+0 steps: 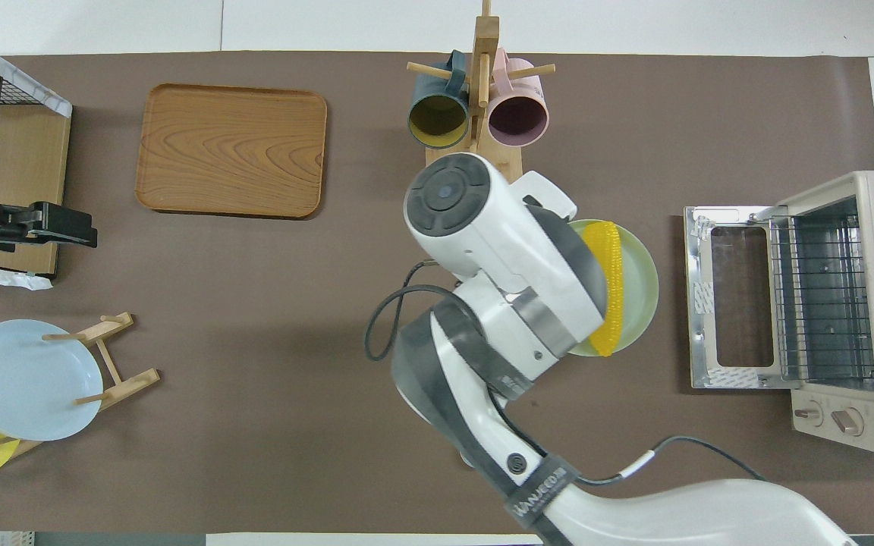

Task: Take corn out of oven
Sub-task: 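Lower the plate onto the table center and open the right gripper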

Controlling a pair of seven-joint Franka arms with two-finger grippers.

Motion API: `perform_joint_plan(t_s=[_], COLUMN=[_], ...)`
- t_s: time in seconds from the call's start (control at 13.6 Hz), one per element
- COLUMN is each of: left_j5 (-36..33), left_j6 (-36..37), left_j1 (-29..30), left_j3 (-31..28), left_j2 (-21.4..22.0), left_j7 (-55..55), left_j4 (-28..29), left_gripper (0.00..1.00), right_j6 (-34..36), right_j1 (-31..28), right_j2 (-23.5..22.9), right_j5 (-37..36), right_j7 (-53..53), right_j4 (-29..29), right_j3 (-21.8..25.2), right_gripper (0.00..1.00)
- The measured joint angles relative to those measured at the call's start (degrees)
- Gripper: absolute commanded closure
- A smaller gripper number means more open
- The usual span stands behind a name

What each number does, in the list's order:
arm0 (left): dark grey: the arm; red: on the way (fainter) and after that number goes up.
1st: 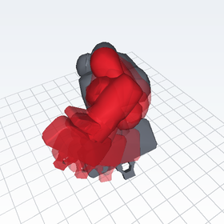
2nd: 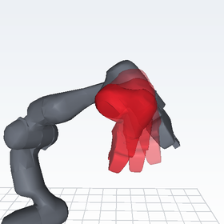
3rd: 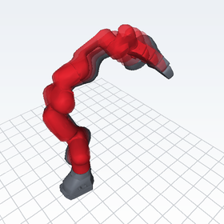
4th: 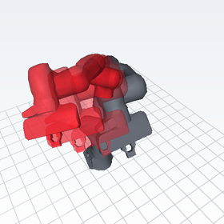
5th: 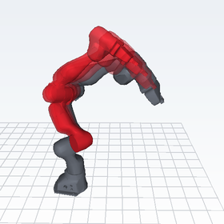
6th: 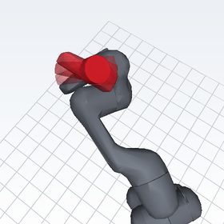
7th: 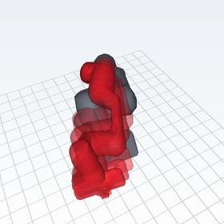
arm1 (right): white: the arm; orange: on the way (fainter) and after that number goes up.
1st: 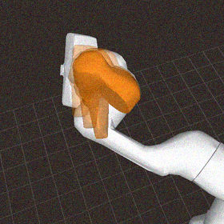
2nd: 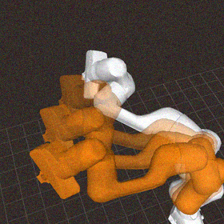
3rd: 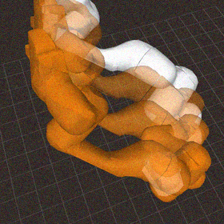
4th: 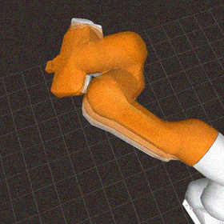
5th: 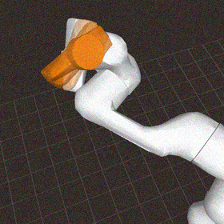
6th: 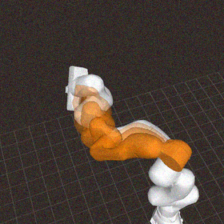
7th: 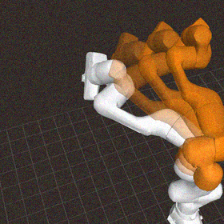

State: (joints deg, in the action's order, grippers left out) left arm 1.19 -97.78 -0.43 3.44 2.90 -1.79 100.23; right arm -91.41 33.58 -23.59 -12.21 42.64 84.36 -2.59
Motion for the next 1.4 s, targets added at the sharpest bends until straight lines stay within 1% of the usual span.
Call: perform_joint_plan(t_s=[0.15, 0.22, 0.37, 0.52, 0.66, 0.81, 0.96, 1.25, 1.33, 1.4], left_j5=[0.0, 0.0, -0.02, -0.03, -0.03, -0.04, -0.04, -0.04, -0.04, -0.04], left_j6=[-1.74, -2.61, -3.43, -4.27, -5.43, -5.95, -6.79, -10.44, -10.66, -10.87], left_j1=[0.0, 0.0, 0.13, 0.79, 1.04, 1.05, 1.42, 1.84, 1.84, 1.84], left_j3=[0.0, -0.01, -0.16, -0.37, -0.51, -0.5, -0.51, -0.62, -0.59, -0.49], left_j2=[0.05, 0.04, 0.05, 0.05, 0.05, 0.05, 0.05, 0.0, 0.0, -0.01], left_j7=[0.02, 0.19, 1.39, 2.5, 3.02, 4.16, 5.71, 6.49, 6.54, 6.57], left_j4=[1.8, 2.69, 3.64, 4.16, 4.78, 5.24, 6.14, 9.21, 9.5, 9.63], left_gripper=[0.0, 0.0, 0.0, 0.0, 0.0, 0.0, 0.0, 0.0, 0.0, 0.0], right_j6=[-0.68, -2.92, -6.42, -10.48, -14.48, -18.01, -19.89, -20.74, -20.93, -21.08], right_j1=[2.48, 2.88, 3.16, 4.53, 5.43, 5.37, 4.98, 3.78, 3.67, 3.65], right_j2=[-6.44, -8.43, -9.93, -10.37, -10.41, -10.37, -10.09, -9.51, -9.46, -9.44], right_j5=[0.52, 1.42, 3.5, 4.26, 4.26, 4.89, 6.12, 8.0, 8.08, 8.09], right_j7=[5.41, 7.52, 9.54, 12.65, 14.31, 14.45, 14.63, 15.63, 15.65, 15.65], right_j4=[-5.99, -7.28, -7.51, -5.66, -2.28, 0.4, 1.89, 2.36, 2.46, 2.5], right_j3=[-1.23, -1.99, -2.73, -2.88, -2.9, -2.88, -2.82, -2.71, -2.71, -2.72], right_gripper=[1.0, 1.0, 1.0, 1.0, 1.0, 1.0, 1.0, 0.78, 0.75, 0.75])
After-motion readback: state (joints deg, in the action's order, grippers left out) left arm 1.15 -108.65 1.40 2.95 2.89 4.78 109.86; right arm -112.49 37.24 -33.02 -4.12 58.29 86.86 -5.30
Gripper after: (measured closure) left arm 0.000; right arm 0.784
